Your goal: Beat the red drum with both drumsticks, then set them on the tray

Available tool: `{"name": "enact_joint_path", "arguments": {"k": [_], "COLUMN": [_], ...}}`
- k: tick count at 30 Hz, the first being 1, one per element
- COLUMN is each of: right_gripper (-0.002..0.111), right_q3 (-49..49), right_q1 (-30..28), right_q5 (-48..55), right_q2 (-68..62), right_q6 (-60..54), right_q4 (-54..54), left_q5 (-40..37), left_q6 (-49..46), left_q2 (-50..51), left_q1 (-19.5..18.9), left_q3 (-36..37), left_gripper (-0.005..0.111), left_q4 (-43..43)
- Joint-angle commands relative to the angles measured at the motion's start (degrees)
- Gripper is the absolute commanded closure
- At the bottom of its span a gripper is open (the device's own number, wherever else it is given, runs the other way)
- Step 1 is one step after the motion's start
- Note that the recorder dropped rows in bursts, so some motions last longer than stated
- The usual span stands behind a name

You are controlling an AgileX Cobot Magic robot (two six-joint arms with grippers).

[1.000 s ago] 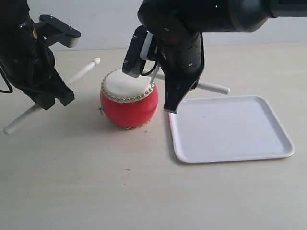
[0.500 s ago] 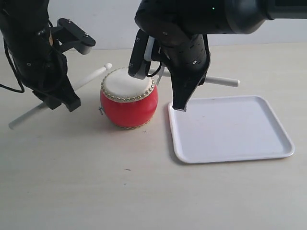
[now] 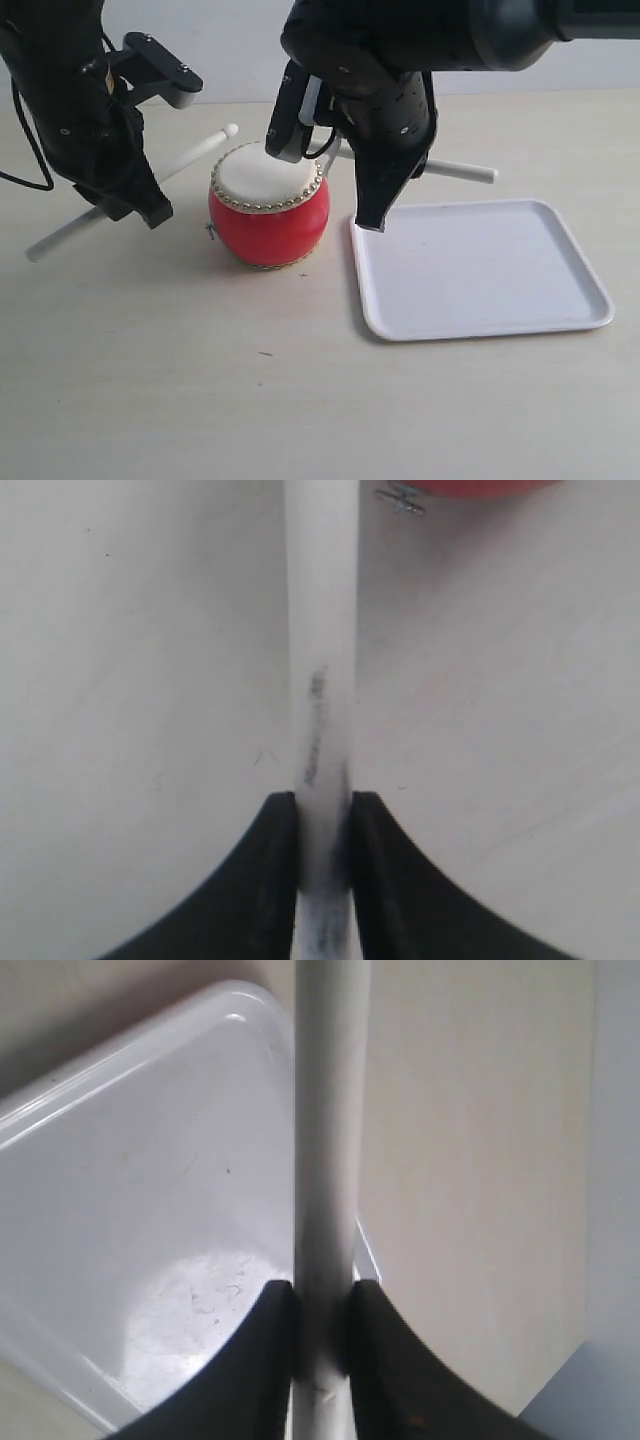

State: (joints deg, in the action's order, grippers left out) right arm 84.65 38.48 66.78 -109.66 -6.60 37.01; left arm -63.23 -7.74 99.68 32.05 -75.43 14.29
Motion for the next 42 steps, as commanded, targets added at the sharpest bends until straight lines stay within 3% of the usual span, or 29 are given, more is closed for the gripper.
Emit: {"name": "enact_joint_path", "arguments": {"k": [1,6,10,14,24,35,42], "right_gripper": [0.108,0.108,0.108,0.108,0.108,0.108,0.108], "right_q3": [0.34,0.34,0.34,0.34,0.43,0.43,0.43], "right_q1": [0.12,0.12,0.12,0.12,0.12,0.12,0.12], "right_q5": [-0.60,-0.48,-0.47,3.18,3.18,3.18,3.18], "right_q2": [0.25,0.25,0.03,-5.76,0.12,-5.92,-4.35], "right_q6": [0.65,0.54,-1.09,-5.35,-0.67,-1.13,-0.38], "right_q4": [0.35,0.52,0.58,2.20,4.27,1.75,5.34], "left_q5": [-1.06,-6.73,-6.73,-4.80,-6.73,-6.73,-6.73], "left_q6": [-1.44,-1.09,0.79,1.93,-1.98,-1.98,-1.22], "left_q2": [1.23,6.36,5.86,1.28,11.93,0.88,2.73], "left_q1": [2.05,4.92,4.92,4.92,4.92,4.92,4.92], "left_q3": [-0.48,-0.48,-0.63,-3.48,-3.51,-8.52,-8.20], "left_gripper": [0.107,0.107,0.107,0.107,0.107,0.107,0.107], "left_q4": [2.43,9.57,12.46,10.74,6.10,5.83,5.83]}}
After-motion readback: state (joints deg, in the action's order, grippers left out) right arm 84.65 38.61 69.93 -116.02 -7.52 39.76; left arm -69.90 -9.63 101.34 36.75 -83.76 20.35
